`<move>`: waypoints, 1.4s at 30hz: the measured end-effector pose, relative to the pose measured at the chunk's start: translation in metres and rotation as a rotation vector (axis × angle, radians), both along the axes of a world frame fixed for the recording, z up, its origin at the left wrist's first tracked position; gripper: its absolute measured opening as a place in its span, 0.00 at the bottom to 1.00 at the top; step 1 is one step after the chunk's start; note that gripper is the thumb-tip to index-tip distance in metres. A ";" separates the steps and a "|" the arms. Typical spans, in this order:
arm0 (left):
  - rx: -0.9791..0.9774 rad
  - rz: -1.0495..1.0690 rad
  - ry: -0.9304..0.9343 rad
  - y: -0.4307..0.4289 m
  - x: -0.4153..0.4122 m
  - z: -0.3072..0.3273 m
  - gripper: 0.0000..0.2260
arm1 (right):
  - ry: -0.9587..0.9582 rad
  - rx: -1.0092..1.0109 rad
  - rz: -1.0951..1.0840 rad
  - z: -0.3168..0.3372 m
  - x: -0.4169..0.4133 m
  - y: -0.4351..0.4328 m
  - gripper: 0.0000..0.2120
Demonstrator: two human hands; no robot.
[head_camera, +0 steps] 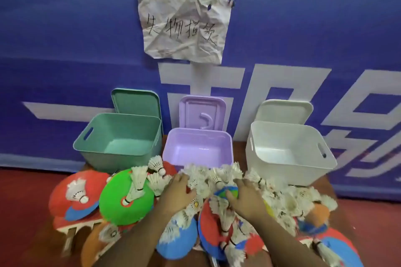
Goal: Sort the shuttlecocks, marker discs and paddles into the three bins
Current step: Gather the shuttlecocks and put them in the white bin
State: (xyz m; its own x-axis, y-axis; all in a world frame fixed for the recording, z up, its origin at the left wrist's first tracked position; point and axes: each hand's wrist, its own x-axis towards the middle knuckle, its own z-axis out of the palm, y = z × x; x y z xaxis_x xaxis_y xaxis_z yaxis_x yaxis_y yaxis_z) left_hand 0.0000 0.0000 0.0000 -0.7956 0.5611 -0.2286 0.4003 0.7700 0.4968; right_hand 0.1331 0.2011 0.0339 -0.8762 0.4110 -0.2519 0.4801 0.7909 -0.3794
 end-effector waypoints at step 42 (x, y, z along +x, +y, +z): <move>0.741 0.331 -0.453 0.062 0.035 0.016 0.13 | 0.321 -0.879 -0.131 -0.005 -0.032 0.006 0.14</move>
